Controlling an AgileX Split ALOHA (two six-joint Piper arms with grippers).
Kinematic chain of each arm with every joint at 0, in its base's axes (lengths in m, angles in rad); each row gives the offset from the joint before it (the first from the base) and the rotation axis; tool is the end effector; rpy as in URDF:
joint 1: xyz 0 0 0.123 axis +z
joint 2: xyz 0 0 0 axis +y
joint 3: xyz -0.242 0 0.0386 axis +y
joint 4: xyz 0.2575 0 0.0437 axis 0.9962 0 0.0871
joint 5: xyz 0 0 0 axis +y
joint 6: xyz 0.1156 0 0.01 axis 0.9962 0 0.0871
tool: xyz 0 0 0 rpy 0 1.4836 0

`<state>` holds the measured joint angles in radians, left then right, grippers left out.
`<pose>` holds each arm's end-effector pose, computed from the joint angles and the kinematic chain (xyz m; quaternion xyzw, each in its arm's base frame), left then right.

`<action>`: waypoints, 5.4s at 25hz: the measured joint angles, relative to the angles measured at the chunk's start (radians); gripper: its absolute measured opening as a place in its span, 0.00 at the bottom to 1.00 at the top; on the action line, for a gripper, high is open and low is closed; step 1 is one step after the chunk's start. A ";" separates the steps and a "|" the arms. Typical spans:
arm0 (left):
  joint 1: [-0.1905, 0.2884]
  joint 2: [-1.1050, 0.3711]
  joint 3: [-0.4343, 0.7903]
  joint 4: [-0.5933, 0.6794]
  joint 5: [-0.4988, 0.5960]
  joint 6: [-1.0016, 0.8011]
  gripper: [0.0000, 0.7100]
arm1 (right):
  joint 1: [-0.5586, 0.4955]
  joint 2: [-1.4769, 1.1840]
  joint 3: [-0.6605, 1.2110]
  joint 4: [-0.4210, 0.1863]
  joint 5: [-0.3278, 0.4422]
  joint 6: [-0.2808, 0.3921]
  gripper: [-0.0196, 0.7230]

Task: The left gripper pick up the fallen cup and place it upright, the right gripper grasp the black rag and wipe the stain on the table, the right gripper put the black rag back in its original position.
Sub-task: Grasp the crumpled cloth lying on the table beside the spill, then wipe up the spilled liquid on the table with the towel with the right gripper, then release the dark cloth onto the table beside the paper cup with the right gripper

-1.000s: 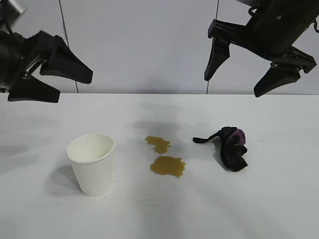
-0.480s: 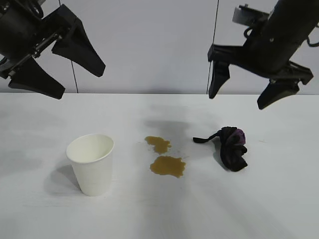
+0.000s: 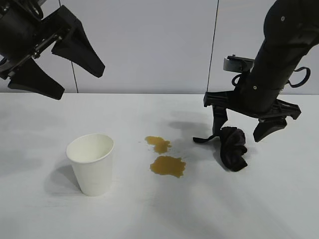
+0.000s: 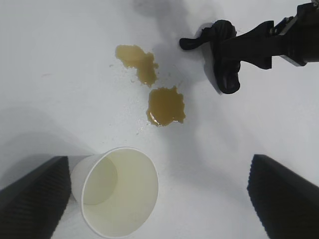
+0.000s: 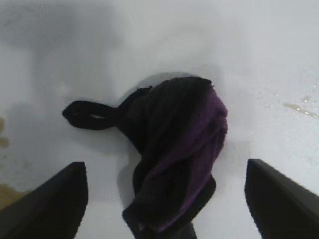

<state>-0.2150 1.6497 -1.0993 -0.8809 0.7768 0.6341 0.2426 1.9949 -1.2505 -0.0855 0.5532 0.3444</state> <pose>0.3292 -0.1362 0.1805 0.1391 0.9163 -0.3063 0.2174 0.3844 0.0898 0.0769 0.0183 0.9833 0.0244 0.1797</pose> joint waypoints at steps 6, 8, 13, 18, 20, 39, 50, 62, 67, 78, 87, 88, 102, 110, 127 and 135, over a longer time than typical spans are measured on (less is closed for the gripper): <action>0.000 0.000 0.000 0.000 0.000 -0.001 0.98 | 0.000 0.037 -0.003 -0.001 -0.004 0.002 0.33; 0.000 0.000 0.000 0.000 0.000 -0.001 0.98 | 0.000 0.038 -0.005 0.003 -0.004 0.002 0.30; 0.000 0.000 0.000 0.000 0.000 -0.001 0.98 | 0.000 0.037 -0.007 0.022 -0.003 0.002 0.09; 0.000 0.000 0.000 0.000 0.000 -0.001 0.98 | 0.000 0.013 -0.040 0.121 0.038 -0.065 0.08; 0.000 0.000 0.000 0.000 0.000 -0.001 0.98 | 0.000 -0.009 -0.082 0.195 0.067 -0.117 0.08; 0.000 0.000 0.000 0.004 0.012 -0.001 0.98 | 0.264 0.127 -0.203 0.330 0.041 -0.252 0.08; 0.000 0.000 0.000 0.004 0.012 -0.001 0.98 | 0.203 0.191 -0.217 0.120 -0.064 -0.024 0.08; 0.000 0.000 0.000 0.005 0.007 -0.001 0.98 | 0.140 0.157 -0.217 0.188 0.064 -0.126 0.08; 0.000 0.000 0.000 0.006 0.004 -0.001 0.98 | 0.154 0.123 -0.211 0.216 0.136 -0.194 0.08; 0.000 0.000 0.000 0.007 -0.007 -0.001 0.98 | 0.306 0.123 -0.148 0.193 0.088 -0.213 0.08; 0.000 0.000 0.000 0.007 -0.009 -0.001 0.98 | 0.306 0.237 -0.293 0.183 0.001 -0.156 0.08; 0.000 0.000 0.000 0.007 -0.009 -0.001 0.98 | 0.306 0.253 -0.326 0.180 0.004 -0.152 0.08; 0.000 0.000 0.000 0.007 -0.026 -0.001 0.98 | 0.124 0.294 -0.421 0.040 0.096 -0.005 0.08; 0.000 0.000 0.000 0.007 -0.037 -0.001 0.98 | 0.007 0.284 -0.424 0.023 0.165 -0.060 0.08; 0.000 0.000 0.000 0.007 -0.040 -0.001 0.98 | 0.003 -0.233 0.201 0.070 0.061 -0.104 0.14; 0.000 0.000 0.000 0.007 -0.029 -0.001 0.98 | 0.003 -0.342 0.205 0.098 0.080 -0.103 0.86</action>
<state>-0.2150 1.6497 -1.0993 -0.8739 0.7474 0.6329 0.2459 1.6532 -1.0458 0.0125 0.6333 0.2417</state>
